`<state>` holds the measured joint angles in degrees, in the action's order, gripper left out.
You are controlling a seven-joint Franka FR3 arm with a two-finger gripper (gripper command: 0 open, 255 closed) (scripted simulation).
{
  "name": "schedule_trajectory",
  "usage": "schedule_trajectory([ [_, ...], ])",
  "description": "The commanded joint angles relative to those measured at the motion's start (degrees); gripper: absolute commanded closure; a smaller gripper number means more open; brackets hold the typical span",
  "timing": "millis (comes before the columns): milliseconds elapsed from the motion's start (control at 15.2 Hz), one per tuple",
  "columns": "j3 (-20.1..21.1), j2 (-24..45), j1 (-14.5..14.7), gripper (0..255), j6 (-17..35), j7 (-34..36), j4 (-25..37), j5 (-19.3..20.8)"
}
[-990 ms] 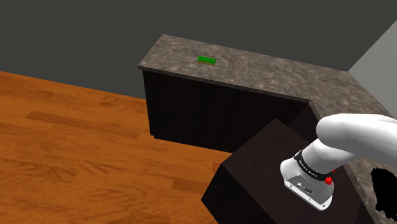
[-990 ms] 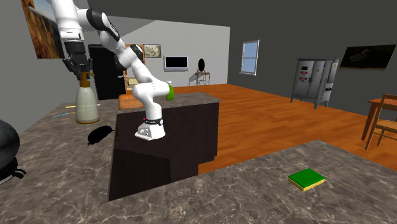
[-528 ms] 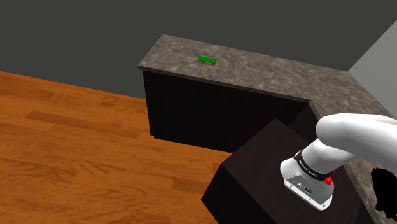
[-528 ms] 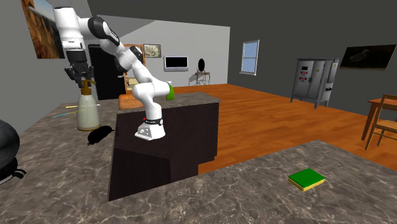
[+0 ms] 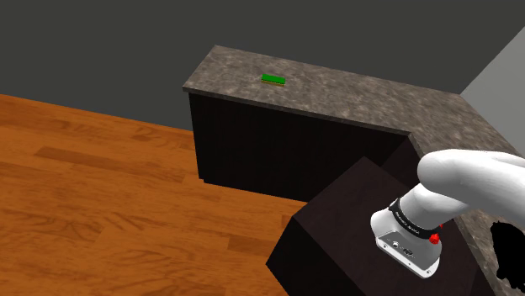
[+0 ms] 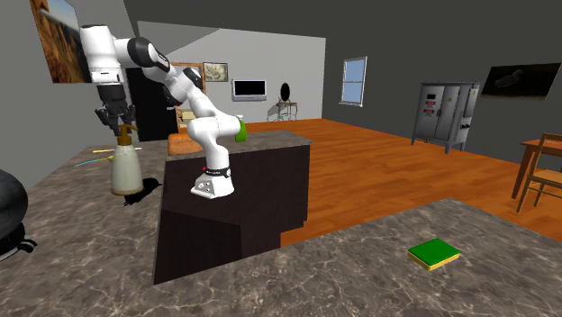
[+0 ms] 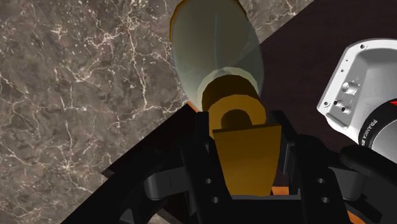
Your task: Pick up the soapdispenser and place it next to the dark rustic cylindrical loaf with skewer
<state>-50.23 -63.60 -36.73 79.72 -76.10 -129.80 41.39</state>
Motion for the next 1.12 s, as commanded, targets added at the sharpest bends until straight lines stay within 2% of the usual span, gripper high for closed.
schedule_trajectory([
  [0,-0.88,-0.58,-0.34,255,1.07,0.09,-1.43,0.86],
  [1056,-8.87,-3.48,-2.31,255,9.44,1.37,-11.34,8.05],
])
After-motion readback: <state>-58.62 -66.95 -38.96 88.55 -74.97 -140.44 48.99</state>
